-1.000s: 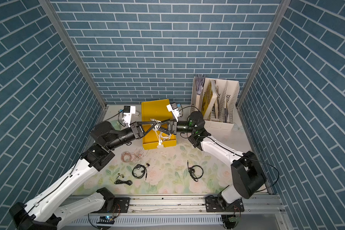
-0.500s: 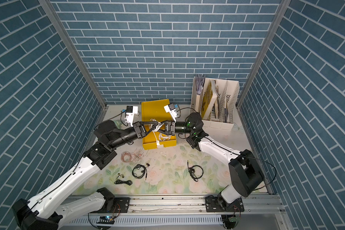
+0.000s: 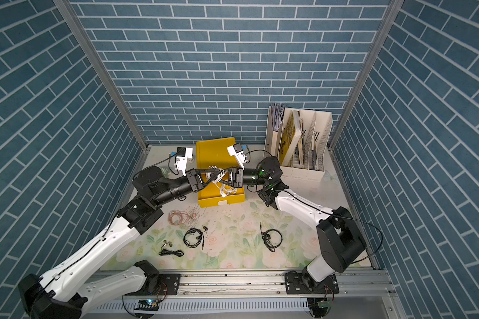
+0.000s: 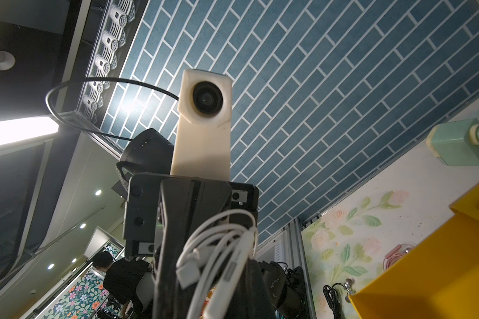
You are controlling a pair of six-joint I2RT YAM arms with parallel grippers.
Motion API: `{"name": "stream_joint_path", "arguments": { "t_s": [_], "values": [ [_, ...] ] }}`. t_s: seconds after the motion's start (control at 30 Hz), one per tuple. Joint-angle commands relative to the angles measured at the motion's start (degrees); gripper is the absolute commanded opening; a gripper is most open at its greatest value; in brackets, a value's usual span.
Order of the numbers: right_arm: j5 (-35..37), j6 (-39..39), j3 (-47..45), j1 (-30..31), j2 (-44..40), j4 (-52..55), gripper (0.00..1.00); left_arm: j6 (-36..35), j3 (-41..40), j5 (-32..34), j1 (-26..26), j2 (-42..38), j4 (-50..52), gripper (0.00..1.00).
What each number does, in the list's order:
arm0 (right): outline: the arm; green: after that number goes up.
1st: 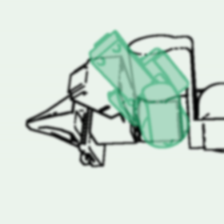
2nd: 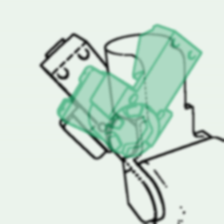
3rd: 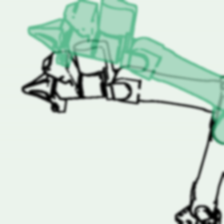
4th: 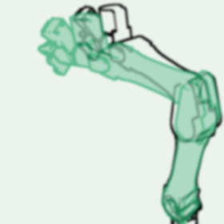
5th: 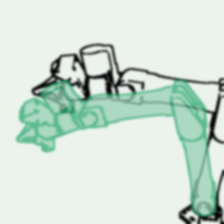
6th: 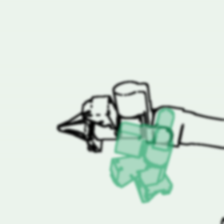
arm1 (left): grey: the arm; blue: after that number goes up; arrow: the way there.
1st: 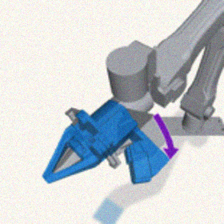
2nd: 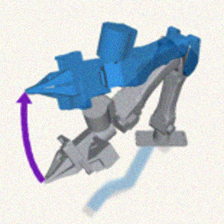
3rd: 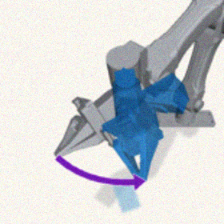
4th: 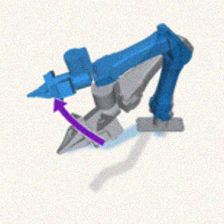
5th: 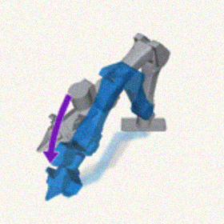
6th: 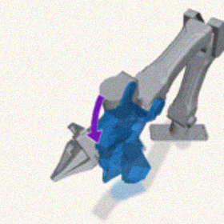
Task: Place the wired earphones into the drawer by color
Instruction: Pick up the wired earphones from the center of the board.
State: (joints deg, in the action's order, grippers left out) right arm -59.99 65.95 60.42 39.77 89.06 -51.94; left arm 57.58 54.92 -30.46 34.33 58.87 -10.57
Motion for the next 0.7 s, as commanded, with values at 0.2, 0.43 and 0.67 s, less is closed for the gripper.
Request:
{"name": "stream_joint_path", "arguments": {
  "t_s": [0.2, 0.43, 0.67],
  "values": [
    [1.3, -9.4, 3.5, -0.5, 0.3, 13.2, 0.0, -4.5, 2.3, 3.0, 0.0, -0.3, 4.1, 0.02],
    [2.9, -13.5, 4.1, -4.1, -1.2, 20.6, 0.0, -6.4, 2.3, 5.6, -1.0, 0.4, 7.5, 0.01],
    [4.6, -22.7, 7.9, -6.4, -2.2, 34.5, 0.31, -8.1, 2.3, 7.7, -2.1, 1.0, 9.4, 0.01]
  ]
}}
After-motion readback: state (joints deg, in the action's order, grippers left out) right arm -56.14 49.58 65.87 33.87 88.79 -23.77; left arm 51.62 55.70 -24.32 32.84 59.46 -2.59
